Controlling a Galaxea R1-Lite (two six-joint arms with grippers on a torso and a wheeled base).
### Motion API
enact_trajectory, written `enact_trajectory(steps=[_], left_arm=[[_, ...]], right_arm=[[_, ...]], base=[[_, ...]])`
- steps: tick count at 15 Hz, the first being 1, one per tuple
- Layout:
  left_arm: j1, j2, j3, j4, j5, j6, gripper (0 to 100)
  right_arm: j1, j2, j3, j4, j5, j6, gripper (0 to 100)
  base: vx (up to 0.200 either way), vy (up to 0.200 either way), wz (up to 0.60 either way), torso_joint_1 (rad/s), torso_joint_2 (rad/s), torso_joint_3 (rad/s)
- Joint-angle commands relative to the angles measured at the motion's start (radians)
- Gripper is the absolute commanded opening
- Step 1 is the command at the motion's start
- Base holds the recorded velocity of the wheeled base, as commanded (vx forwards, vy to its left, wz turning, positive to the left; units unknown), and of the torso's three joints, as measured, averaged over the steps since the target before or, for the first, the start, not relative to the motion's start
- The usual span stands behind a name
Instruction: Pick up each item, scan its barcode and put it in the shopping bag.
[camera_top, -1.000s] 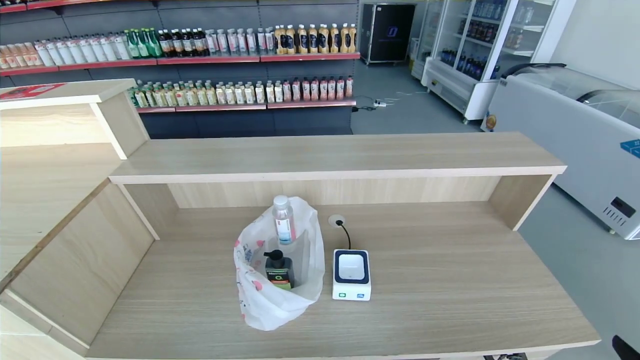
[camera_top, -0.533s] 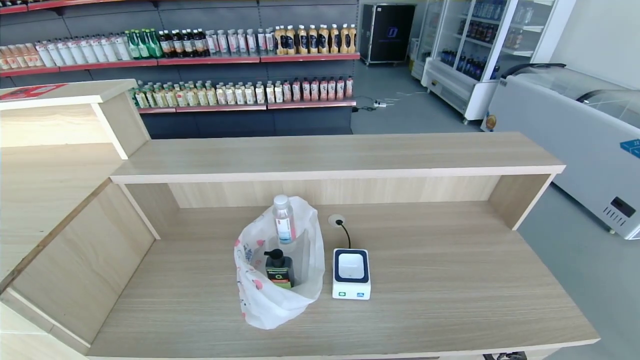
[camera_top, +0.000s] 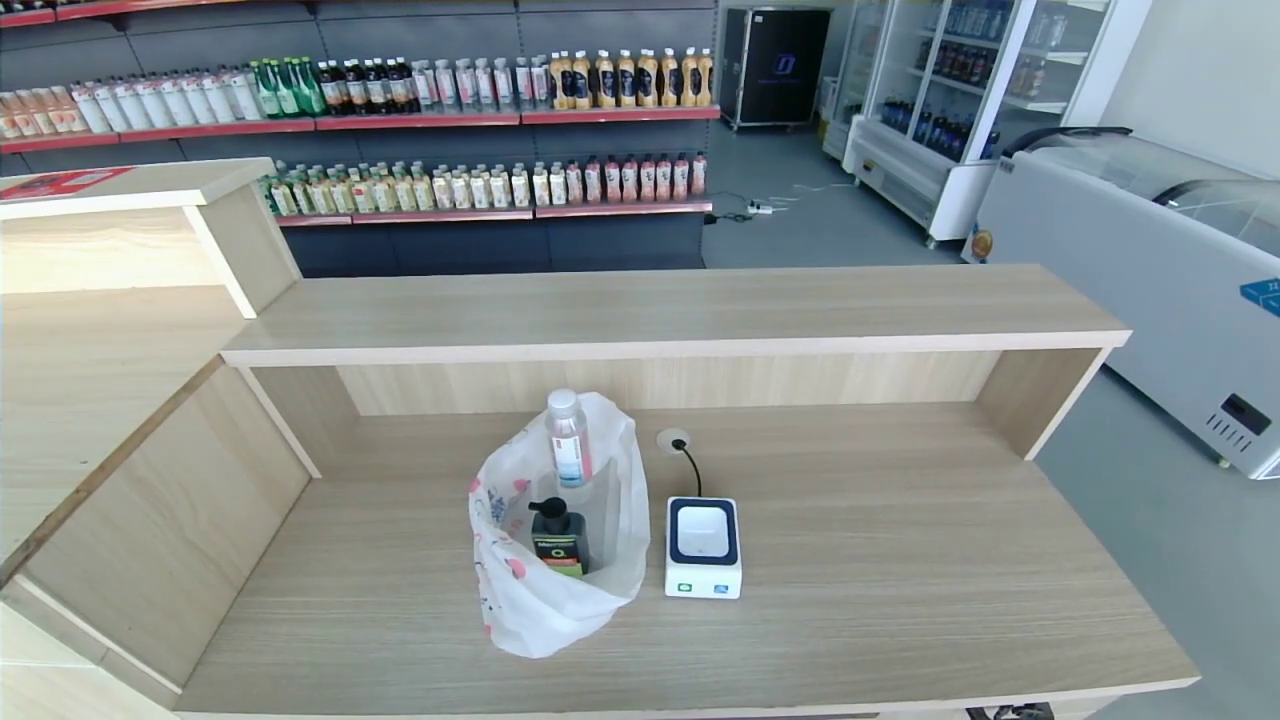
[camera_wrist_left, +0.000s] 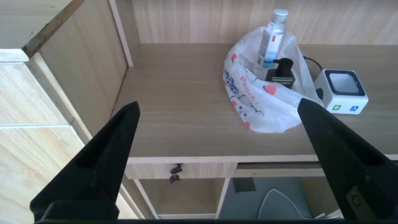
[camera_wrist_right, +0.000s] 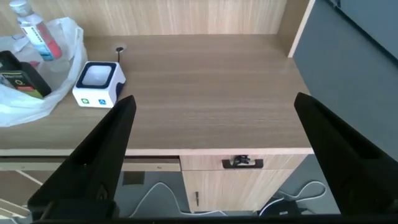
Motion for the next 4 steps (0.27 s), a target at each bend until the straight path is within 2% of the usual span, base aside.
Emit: enact_trajectory(steps=[1,4], left_arm=[[0.0,0.001,0.0,0.0,0.0,-0.001,100],[0.0,0.001,0.0,0.001,0.0,-0.001,100]], right_arm=[[0.001,-0.002,0.0,0.0,0.001,-0.001,100],[0.001,-0.002,0.0,0.004,0.001,-0.011,100]], base=[[0.0,0.0,0.0,0.0,0.0,0.0],[0.0,0.0,0.0,0.0,0.0,0.0]])
